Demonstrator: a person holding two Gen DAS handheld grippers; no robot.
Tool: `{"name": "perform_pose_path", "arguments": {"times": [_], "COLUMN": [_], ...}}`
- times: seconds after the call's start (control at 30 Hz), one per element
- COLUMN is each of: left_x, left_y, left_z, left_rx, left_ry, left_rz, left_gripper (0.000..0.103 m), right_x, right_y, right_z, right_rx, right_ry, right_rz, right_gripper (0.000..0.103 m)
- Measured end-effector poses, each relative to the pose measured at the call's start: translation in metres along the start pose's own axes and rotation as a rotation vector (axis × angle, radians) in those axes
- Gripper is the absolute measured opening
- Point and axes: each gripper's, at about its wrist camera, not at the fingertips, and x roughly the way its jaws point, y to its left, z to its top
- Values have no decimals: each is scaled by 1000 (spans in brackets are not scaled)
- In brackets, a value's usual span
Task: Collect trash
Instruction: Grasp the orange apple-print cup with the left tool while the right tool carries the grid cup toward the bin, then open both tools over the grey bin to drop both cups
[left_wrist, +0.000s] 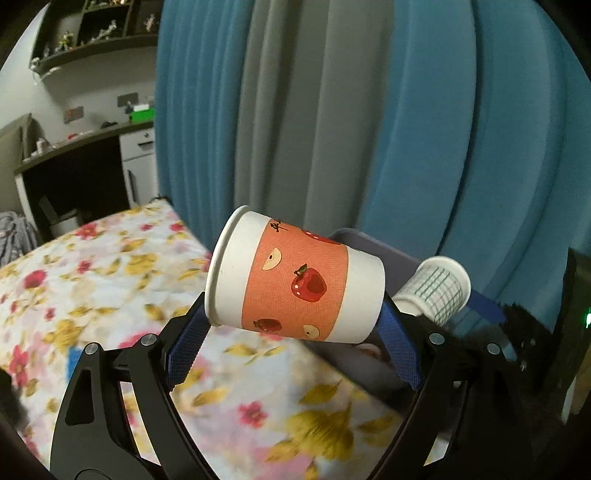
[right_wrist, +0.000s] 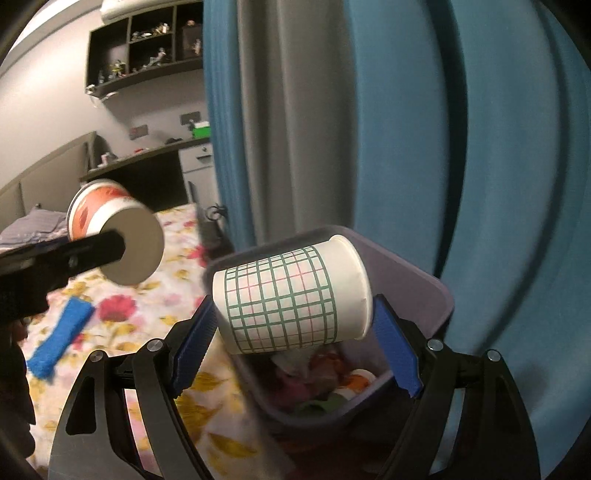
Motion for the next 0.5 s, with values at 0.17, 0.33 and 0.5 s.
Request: {"name": "perform_pose_path", "arguments": {"times": [0.17,0.33,0.5], "left_x": [34,65,84], "left_y": [-19,-30,-35], "left_z": [4,2,0], "left_rx": [12,11,-10], "left_ry": [36,92,128], "left_rz": [-29,-51,-76], "left_gripper": [85,85,85], "right_x": [15,26,32], "right_y": [-14,-27,-34], "right_z": [-7,-15,-13], "right_rx": [9,28,36], "right_ry": [33,56,65], "right_rz": [-16,-23,-25], "right_gripper": [80,80,80]}}
